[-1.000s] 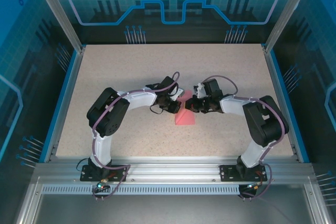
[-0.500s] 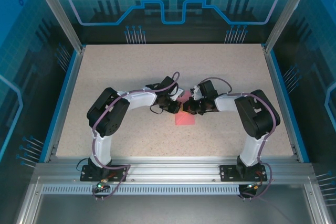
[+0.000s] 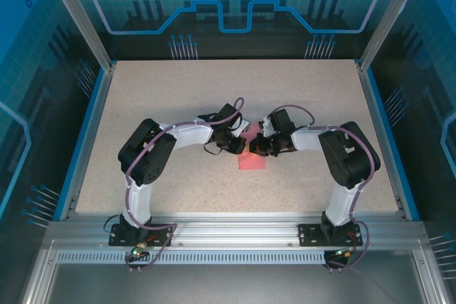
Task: Fold a paper plane with a square sheet of paper (fold left side to right side)
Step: Fold the triangle a second time at the center of the table.
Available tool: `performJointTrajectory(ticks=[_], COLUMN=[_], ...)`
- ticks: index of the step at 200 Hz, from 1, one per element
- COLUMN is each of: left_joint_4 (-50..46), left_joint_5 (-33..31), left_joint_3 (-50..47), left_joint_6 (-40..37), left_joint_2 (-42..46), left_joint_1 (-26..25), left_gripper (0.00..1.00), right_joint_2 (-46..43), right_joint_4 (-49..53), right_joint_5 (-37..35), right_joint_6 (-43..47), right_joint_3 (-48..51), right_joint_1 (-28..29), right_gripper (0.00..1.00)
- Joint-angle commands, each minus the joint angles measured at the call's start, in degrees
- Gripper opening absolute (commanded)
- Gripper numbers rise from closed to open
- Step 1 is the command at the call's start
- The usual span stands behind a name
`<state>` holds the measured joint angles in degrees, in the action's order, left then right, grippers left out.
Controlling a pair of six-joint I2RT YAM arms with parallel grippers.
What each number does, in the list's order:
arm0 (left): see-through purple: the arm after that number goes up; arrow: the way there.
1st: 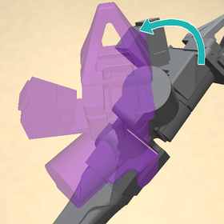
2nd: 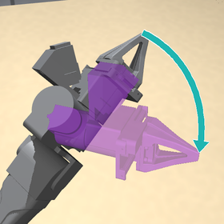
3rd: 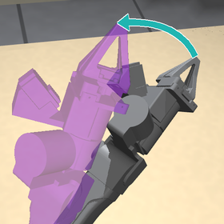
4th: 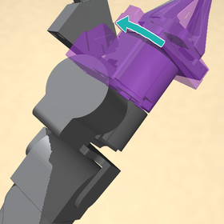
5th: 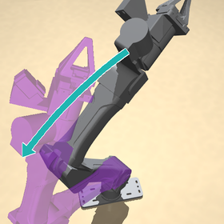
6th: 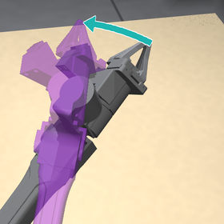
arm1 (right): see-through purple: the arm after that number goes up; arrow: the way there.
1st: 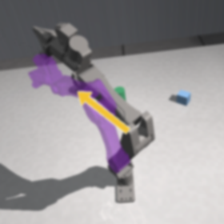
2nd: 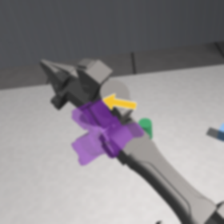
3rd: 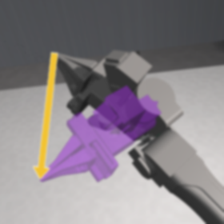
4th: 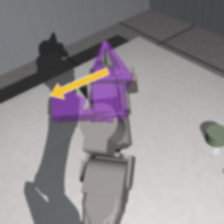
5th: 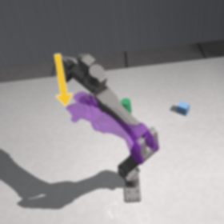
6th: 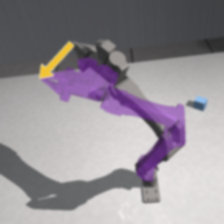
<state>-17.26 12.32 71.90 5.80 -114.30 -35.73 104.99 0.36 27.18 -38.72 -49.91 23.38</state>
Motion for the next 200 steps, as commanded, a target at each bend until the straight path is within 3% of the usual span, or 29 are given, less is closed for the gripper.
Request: performJointTrajectory(ticks=[1,33,63,95,138,200], left_joint_4=[-1.0,-2.5,-4.8,-5.1,2.1,3.3], left_joint_5=[0.4,-0.9,0.0,9.8,23.9,25.4], left_joint_3=[0.2,0.1,-1.4,-4.5,-9.4,-7.4], left_joint_6=[-0.8,0.3,0.6,2.3,7.9,8.4], left_joint_2=[-0.3,4.2,9.3,12.5,11.2,5.9], left_joint_1=[0.0,0.5,1.0,1.1,0.7,-0.9], left_gripper=[0.09,0.21,0.24,0.24,0.23,0.22], right_joint_2=[0.8,0.6,0.6,0.8,0.8,1.3], right_joint_4=[4.1,3.9,3.9,3.9,3.9,4.2], right_joint_5=[-3.2,-3.4,-3.3,-3.2,-2.9,-2.8], right_joint_6=[1.1,1.0,1.0,1.0,1.0,1.0], right_joint_3=[-0.1,0.4,0.5,0.3,0.2,-0.2], right_joint_1=[0.5,0.5,0.5,0.5,0.6,0.6], right_gripper=[0.00,0.00,0.00,0.01,0.00,0.00])
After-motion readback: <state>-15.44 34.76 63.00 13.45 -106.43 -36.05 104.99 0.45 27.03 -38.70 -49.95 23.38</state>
